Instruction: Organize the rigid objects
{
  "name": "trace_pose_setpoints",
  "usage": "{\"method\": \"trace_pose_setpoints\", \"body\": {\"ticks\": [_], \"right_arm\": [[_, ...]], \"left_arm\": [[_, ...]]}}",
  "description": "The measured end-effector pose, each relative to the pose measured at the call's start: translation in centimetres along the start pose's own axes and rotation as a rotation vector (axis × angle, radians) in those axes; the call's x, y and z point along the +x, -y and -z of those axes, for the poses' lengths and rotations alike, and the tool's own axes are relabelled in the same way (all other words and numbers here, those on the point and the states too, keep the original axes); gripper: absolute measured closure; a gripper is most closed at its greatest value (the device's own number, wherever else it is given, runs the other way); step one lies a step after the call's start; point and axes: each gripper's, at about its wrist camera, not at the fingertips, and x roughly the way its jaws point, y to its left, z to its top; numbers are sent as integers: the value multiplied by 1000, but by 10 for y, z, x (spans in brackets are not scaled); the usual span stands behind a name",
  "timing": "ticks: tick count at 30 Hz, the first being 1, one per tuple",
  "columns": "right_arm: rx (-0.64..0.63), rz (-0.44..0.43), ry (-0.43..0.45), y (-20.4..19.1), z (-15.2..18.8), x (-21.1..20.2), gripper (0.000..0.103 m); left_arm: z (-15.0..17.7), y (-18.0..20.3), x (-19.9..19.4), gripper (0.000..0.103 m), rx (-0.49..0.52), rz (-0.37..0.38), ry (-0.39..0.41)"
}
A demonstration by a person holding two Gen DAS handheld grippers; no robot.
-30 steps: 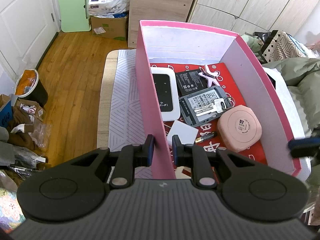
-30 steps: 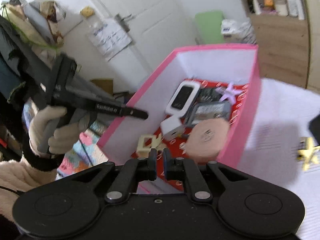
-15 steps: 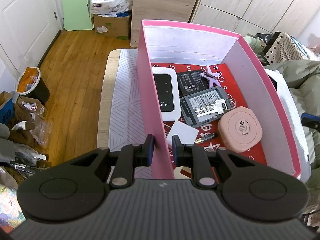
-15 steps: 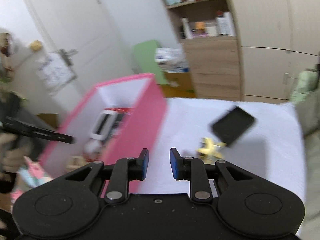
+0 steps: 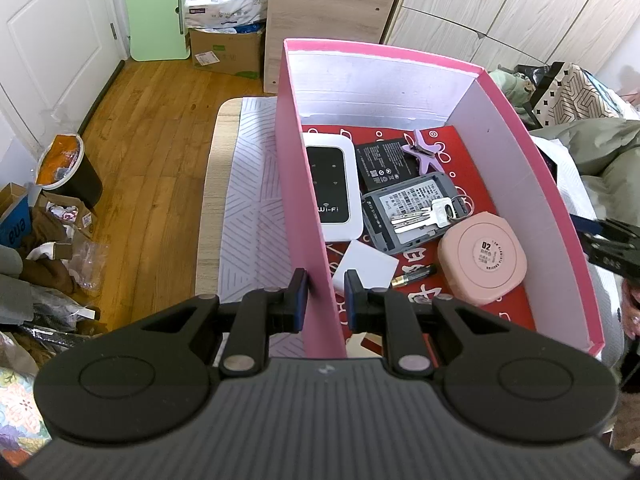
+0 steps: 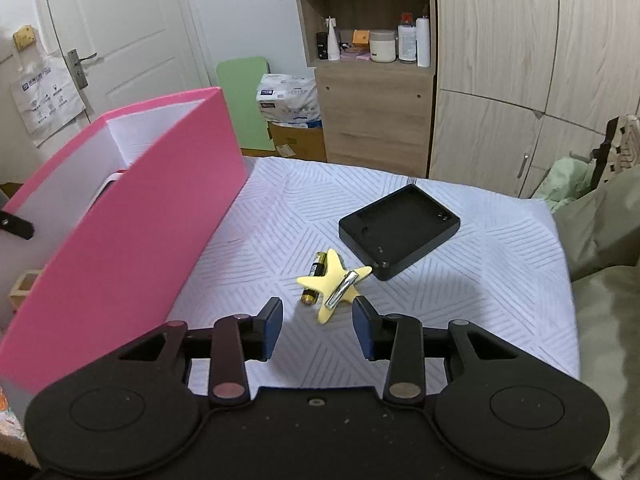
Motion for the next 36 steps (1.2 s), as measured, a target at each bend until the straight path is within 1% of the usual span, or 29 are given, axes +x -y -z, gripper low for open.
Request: {"method": "trace_pose_setpoints", "body": {"ticks": [6,7,9,11,16,17,21,25,26,27,28,29,30,32,36], "right_arm": [[71,-18,-2,17,-5,27,56],[75,-21,-9,17,-6,31,54],[75,-29,0,15,-6,34,41],[71,-27,6,12,-6,36,40],[23,11,26,3,-6,43,37],[19,16,30,2,-6,43,35],[40,21,56,0,-4,44,30],[91,38,94,-1,1,43,30],[98,50,100,-1,2,43,39],[81,84,99,-5,2,43,50],[33,120,86,-11,2,43,50],[11,134,84,-14,2,41,53],[14,130,92,-15,2,39,55],[9,111,85,-17,4,35,55],[-15,113,86,-23,7,28,55]], "left_arm": [[0,0,0,86,1,0,0],[0,0,0,86,1,1,0],[0,0,0,86,2,-1,0],[0,0,0,86,3,-1,-2],[-1,-1,1,86,2,1,-3],[-1,0,1,86,2,1,-3],[0,-1,1,86,-1,3,0],[1,-1,2,86,-1,4,2],[1,-1,2,86,-2,5,2],[1,-1,2,86,-2,5,2],[1,-1,1,86,-1,5,1],[1,-1,2,86,-1,6,1],[1,-1,1,86,-1,6,2],[2,-1,1,86,-2,8,2],[3,-3,0,86,-6,14,6]]}}
